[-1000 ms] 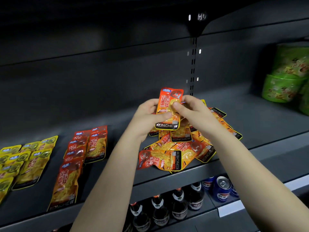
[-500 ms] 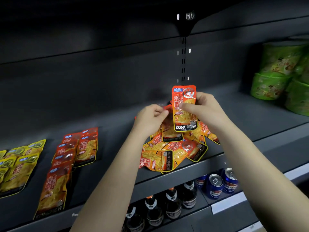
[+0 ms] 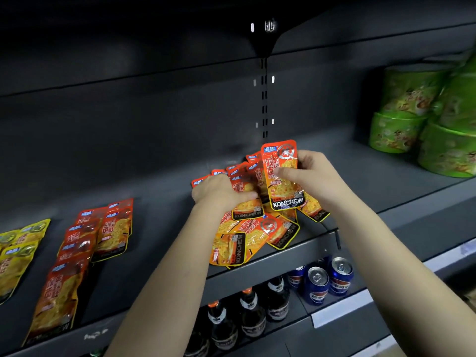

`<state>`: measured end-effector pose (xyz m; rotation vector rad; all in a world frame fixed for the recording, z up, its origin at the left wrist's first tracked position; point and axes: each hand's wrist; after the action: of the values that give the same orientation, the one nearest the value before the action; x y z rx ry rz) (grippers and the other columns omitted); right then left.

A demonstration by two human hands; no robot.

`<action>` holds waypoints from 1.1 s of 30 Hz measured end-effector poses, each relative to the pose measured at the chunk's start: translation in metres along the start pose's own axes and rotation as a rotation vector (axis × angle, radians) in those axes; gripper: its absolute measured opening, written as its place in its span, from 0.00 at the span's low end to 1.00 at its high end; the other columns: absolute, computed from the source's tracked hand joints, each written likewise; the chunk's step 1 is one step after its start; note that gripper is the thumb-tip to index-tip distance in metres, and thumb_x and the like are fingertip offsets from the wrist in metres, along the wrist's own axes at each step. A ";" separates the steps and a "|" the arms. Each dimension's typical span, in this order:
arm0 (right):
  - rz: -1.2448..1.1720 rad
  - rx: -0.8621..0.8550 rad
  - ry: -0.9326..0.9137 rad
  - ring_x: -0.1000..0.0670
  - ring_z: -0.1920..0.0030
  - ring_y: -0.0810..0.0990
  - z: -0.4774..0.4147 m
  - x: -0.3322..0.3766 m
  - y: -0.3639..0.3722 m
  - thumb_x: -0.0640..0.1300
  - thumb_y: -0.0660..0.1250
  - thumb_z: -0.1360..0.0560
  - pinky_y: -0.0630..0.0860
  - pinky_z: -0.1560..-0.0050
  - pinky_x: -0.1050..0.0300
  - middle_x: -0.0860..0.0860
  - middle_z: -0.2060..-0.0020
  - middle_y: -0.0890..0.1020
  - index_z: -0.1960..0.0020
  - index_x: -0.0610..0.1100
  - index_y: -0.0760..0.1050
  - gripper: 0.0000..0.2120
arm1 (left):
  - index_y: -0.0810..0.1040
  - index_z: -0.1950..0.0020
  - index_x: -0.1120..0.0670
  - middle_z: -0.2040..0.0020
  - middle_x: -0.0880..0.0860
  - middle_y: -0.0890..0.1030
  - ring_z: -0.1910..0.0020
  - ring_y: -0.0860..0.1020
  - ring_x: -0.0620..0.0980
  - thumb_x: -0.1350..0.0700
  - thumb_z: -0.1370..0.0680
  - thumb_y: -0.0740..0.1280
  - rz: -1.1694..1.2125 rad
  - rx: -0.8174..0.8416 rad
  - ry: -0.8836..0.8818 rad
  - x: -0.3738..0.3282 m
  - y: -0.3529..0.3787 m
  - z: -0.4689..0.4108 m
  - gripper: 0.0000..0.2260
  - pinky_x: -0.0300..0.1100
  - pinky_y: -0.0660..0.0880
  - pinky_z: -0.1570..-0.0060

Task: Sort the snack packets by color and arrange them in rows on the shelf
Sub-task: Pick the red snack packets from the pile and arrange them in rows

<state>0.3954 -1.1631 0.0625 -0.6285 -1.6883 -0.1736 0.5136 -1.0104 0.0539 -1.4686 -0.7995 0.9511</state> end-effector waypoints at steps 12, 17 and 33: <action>0.079 0.055 0.002 0.49 0.57 0.86 0.000 -0.009 0.000 0.44 0.74 0.29 0.81 0.47 0.42 0.51 0.58 0.86 0.53 0.46 0.82 0.05 | 0.69 0.38 0.55 0.43 0.52 0.77 0.44 0.77 0.55 0.40 0.34 0.76 0.412 -0.068 -0.066 -0.003 0.002 0.011 0.33 0.46 0.73 0.54; 0.090 0.059 0.009 0.50 0.57 0.86 0.003 -0.007 0.004 0.44 0.75 0.29 0.81 0.47 0.43 0.51 0.58 0.86 0.53 0.46 0.83 0.05 | 0.67 0.39 0.53 0.43 0.52 0.76 0.45 0.76 0.54 0.49 0.28 0.74 0.541 -0.155 0.020 -0.007 0.000 0.023 0.23 0.48 0.75 0.50; 0.400 0.112 -0.228 0.49 0.67 0.76 0.001 0.030 0.105 0.53 0.75 0.31 0.74 0.62 0.49 0.41 0.65 0.82 0.60 0.39 0.79 0.16 | 0.73 0.38 0.50 0.42 0.52 0.80 0.42 0.76 0.57 0.50 0.23 0.68 0.332 -0.322 -0.077 0.140 -0.040 0.078 0.15 0.52 0.71 0.42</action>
<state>0.4439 -1.0660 0.0668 -0.9121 -1.7360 0.2862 0.5063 -0.8470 0.0759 -1.8948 -0.8058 1.1711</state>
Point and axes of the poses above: each hand's wrist, its own z-axis away from the middle knuckle, its own y-axis out of the palm, x = y × z
